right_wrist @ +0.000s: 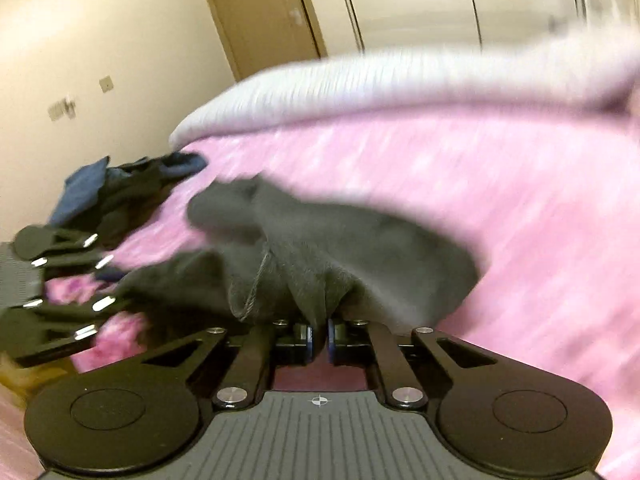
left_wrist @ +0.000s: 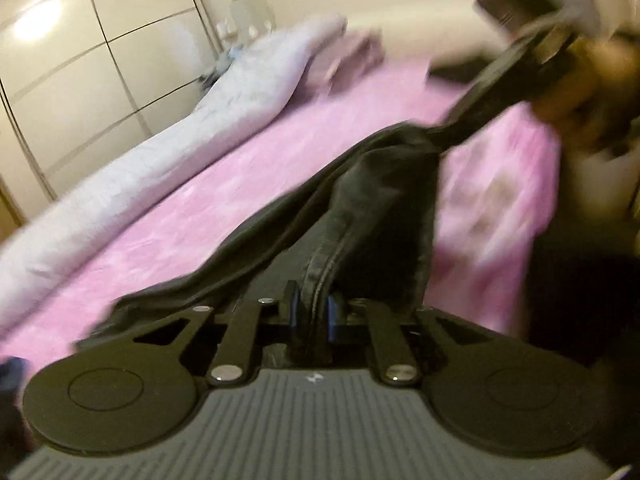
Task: Fold clothes
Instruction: 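Lift the grey jeans with both grippers and pull them off the pile, then lay the grey jeans flat on the bedspread and open both grippers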
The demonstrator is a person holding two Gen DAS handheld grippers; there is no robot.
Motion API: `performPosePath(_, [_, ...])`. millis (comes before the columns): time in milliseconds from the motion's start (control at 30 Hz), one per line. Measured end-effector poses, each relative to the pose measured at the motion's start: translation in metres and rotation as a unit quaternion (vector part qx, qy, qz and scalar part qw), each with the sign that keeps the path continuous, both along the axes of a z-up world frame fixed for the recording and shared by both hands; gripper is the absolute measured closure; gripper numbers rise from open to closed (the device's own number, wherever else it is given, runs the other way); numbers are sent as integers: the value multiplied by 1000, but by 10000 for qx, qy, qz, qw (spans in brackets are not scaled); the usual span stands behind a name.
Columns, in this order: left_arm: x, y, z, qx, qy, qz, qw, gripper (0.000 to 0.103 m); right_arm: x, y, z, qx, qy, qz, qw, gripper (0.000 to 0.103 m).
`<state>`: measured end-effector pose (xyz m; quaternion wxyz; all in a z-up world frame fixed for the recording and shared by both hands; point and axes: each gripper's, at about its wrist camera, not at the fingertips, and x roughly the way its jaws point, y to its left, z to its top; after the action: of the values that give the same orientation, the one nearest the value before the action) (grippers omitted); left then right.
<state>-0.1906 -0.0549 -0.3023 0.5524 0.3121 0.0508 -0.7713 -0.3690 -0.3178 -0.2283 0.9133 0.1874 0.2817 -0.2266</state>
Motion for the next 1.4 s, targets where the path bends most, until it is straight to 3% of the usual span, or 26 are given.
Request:
performPosePath(100, [-29, 1, 29, -85, 978, -297, 9947, 93, -15, -22, 49, -923, 311, -49, 9952, 99])
performPosePath(200, [-60, -19, 39, -125, 1746, -581, 9828, 89, -14, -40, 82, -1826, 689, -52, 9807, 99])
performPosePath(333, [-68, -57, 29, 48, 1976, -570, 9786, 81, -3, -78, 77, -2477, 1286, 88, 9602, 99])
performPosePath(433, [-51, -79, 19, 285, 2114, -430, 9760, 76, -1, -110, 46, -2417, 1495, 151, 9586, 99])
performPosePath(500, [-34, -83, 15, 398, 2171, -338, 9747, 62, 4, -132, 25, -2161, 1514, 104, 9645, 99])
performPosePath(600, [-3, -80, 14, 364, 2131, -368, 9757, 50, -7, -148, 5, -1664, 1255, -116, 9780, 98])
performPosePath(700, [27, -80, 9, 292, 1760, -132, 9839, 48, -30, -147, 3, -1203, 977, -362, 9873, 60])
performPosePath(733, [40, -82, 5, 275, 1696, -51, 9851, 46, -41, -143, 4, -1094, 894, -471, 9889, 39])
performPosePath(767, [51, -85, 1, 217, 1536, 52, 9879, 39, -57, -138, 0, -926, 733, -583, 9913, 29])
performPosePath(800, [61, -89, -5, 149, 1240, 184, 9920, 35, -74, -133, -4, -753, 567, -694, 9931, 28])
performPosePath(867, [74, -103, -26, 23, 102, 507, 9987, 35, -100, -126, -21, -273, 491, -927, 9941, 27])
performPosePath(933, [81, -123, -54, 149, -961, 515, 9939, 35, -117, -122, -39, 140, 404, -1046, 9936, 27])
performPosePath(1033, [89, -150, -94, 326, -2235, 265, 9738, 34, -129, -118, -60, 576, 162, -1133, 9918, 27])
performPosePath(1100, [94, -162, -115, 346, -2864, 47, 9575, 34, -136, -115, -74, 865, 0, -1189, 9891, 27])
performPosePath(1200, [107, -176, -129, 201, -3295, -174, 9438, 29, -143, -108, -92, 1173, -163, -1154, 9862, 27])
performPosePath(1300, [118, -199, -129, 222, -3247, -227, 9453, 30, -127, -112, -99, 1109, -55, -987, 9889, 28])
performPosePath(1333, [119, -196, -124, 214, -3197, -156, 9471, 33, -124, -113, -99, 1077, -19, -976, 9894, 42])
performPosePath(1367, [120, -193, -120, 206, -3146, -86, 9489, 47, -121, -114, -98, 1103, 17, -921, 9896, 61])
performPosePath(1400, [121, -191, -115, 199, -3096, -15, 9507, 67, -119, -115, -96, 1132, 53, -862, 9898, 71])
